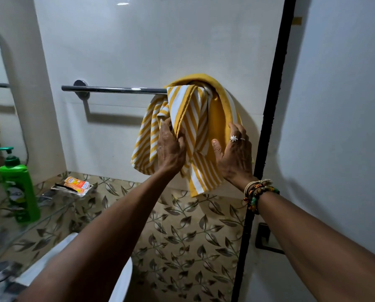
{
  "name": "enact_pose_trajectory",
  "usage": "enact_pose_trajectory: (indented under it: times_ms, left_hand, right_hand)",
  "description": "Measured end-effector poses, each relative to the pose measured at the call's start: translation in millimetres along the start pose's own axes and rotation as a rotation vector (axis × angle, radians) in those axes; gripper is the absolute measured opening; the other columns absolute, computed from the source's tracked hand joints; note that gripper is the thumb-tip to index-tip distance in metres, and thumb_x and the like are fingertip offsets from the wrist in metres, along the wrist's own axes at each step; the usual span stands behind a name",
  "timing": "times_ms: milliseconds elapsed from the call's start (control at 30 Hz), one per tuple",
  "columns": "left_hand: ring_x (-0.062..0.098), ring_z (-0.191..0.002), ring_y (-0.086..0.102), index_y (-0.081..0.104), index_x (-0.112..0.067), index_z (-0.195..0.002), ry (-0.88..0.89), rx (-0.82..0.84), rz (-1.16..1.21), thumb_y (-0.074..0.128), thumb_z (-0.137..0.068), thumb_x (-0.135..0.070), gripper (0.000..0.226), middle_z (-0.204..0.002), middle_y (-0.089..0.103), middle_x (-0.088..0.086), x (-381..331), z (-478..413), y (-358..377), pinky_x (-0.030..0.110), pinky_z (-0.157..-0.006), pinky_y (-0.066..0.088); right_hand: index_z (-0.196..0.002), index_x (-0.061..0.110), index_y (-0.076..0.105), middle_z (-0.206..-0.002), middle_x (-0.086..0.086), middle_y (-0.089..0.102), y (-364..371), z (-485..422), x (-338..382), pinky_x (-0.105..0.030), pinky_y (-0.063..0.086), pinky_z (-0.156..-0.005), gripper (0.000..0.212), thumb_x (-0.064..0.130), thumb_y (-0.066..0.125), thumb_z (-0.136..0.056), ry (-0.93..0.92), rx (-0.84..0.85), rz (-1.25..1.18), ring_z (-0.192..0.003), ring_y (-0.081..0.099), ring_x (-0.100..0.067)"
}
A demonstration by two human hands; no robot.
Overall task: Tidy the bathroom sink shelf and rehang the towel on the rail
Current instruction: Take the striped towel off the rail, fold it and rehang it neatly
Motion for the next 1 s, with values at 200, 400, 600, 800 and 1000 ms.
enact_pose_trajectory:
  times_ms: [200, 400, 600, 800, 1000]
  left_hand:
    - [0.022, -0.11, 0.053, 0.041, -0.012, -0.134, -0.068, -0.016, -0.012, 0.052, -0.097, -0.027, 0.041, -0.121, 0.054, 0.007, -9, 5, 23, 0.032, -0.09, 0.043]
    - [0.015, -0.099, 0.049, 0.039, -0.011, -0.133, -0.213, -0.073, -0.06, 0.057, -0.092, -0.013, 0.045, -0.108, 0.05, 0.0, -8, 10, 35, 0.03, -0.088, 0.042]
    - [0.016, -0.085, 0.048, 0.046, -0.01, -0.12, -0.285, -0.126, -0.16, 0.045, -0.092, -0.004, 0.029, -0.096, 0.051, 0.002, -12, 28, 21, 0.033, -0.074, 0.041]
    - [0.019, -0.085, 0.054, 0.05, -0.009, -0.125, -0.29, -0.127, -0.244, 0.04, -0.091, 0.001, 0.037, -0.104, 0.058, 0.008, -12, 36, 8, 0.023, -0.065, 0.043]
    - [0.009, -0.07, 0.043, 0.053, -0.006, -0.114, -0.265, -0.17, -0.325, 0.042, -0.09, 0.0, 0.028, -0.088, 0.049, -0.003, -15, 42, -1, 0.012, -0.047, 0.027]
  right_hand:
    - [-0.15, 0.006, 0.029, -0.158, -0.02, 0.027, 10, -22, -26, -0.045, 0.026, -0.118, 0.068, 0.043, 0.05, -0.097, 0.005, 0.03, -0.037, -0.143, 0.031, -0.034]
    - [-0.154, 0.01, 0.023, -0.153, -0.015, 0.036, 30, -37, -56, -0.051, 0.03, -0.115, 0.07, 0.041, 0.051, -0.097, 0.135, 0.131, -0.156, -0.139, 0.037, -0.034]
    - [-0.136, 0.003, 0.054, -0.131, -0.022, 0.061, 24, -40, -59, -0.044, 0.043, -0.102, 0.041, 0.018, 0.05, -0.098, 0.147, 0.04, -0.282, -0.121, 0.056, -0.038]
    - [-0.131, 0.004, 0.054, -0.127, -0.02, 0.061, 32, -33, -58, -0.039, 0.041, -0.098, 0.035, 0.01, 0.042, -0.099, 0.24, 0.043, -0.43, -0.119, 0.055, -0.036]
    - [-0.129, 0.003, 0.052, -0.121, -0.023, 0.062, 31, -20, -48, -0.042, 0.045, -0.089, 0.036, 0.011, 0.038, -0.097, 0.257, 0.052, -0.499, -0.109, 0.059, -0.039]
Point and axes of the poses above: each hand's wrist, its own z-axis away from the middle knuckle, its own y-axis out of the palm, x = y × z, the point moved 9 cm from there along -z, towards the middle knuckle
